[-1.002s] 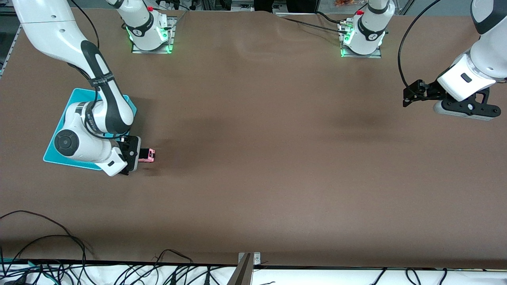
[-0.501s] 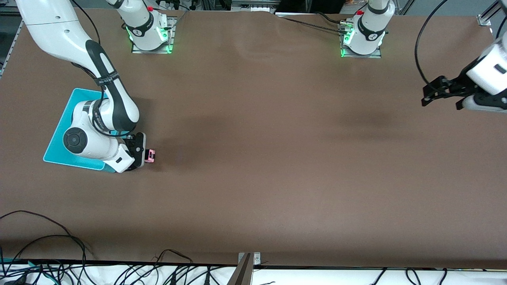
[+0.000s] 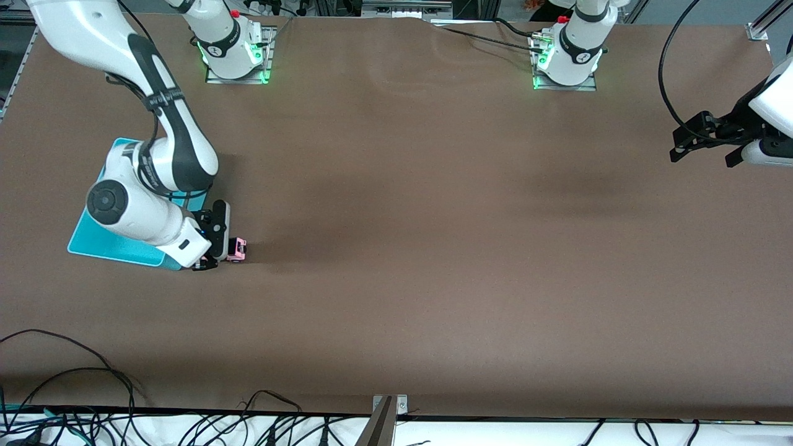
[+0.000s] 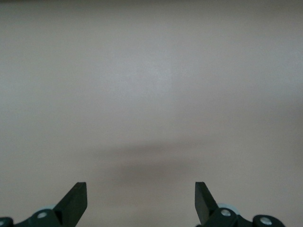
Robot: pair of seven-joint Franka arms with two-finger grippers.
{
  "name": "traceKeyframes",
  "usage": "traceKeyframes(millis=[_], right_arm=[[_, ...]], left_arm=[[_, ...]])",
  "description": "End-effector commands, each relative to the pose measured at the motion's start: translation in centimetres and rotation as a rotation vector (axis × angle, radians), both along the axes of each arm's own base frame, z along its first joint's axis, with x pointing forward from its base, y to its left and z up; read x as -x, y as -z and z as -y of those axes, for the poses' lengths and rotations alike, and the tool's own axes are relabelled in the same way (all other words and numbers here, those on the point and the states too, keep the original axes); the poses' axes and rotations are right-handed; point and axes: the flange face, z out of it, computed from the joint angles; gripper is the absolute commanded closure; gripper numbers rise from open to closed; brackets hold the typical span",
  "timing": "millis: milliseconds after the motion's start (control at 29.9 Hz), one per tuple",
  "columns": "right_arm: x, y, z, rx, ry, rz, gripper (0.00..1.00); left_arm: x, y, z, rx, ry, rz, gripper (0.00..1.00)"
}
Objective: Wind and store pink jeep toy
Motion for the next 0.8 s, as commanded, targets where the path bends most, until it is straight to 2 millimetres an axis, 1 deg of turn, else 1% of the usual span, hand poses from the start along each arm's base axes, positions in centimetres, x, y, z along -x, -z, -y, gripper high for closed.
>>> traceKeyframes(millis=[0,67,167,267,334,467,534,634,768], right_arm=[[1.2,-5.6,2.3,0.015,0.030,-0.028,0.93],[1.7,-7.2,4.1,0.028,0.056,-0.043,0.93],[2.9,-9.0,6.9,0.045,0.094,-0.088,0.93],[3.7,-9.9,10.1,0.060,0.130,-0.112,0.93],[4.6,-10.1,12.1,0.065,0.161,-0.124,0.93],[7.0,-9.0,14.6,0.067,0.207,-0.151,0.93],[7.9,-8.2,16.1,0.069,0.232,-0.151,0.93],[9.0,-6.3,17.8,0.067,0.244,-0.153,0.93],[10.2,-3.6,19.4,0.066,0.256,-0.143,0.93]], left_arm=[[-0.3,-0.2,1.0,0.000,0.016,-0.008,0.00],[-0.2,-0.3,0.9,0.000,0.014,-0.006,0.00],[-0.3,-0.2,0.9,0.001,0.014,-0.008,0.00],[-0.3,-0.2,0.8,0.001,0.013,-0.008,0.00],[-0.3,-0.2,0.9,0.001,0.014,-0.008,0.00],[-0.2,-0.2,0.7,0.001,0.011,-0.008,0.00],[-0.2,-0.2,0.7,0.001,0.011,-0.008,0.00],[-0.2,-0.2,0.7,0.001,0.013,-0.008,0.00],[-0.2,-0.2,0.6,0.001,0.011,-0.009,0.00]])
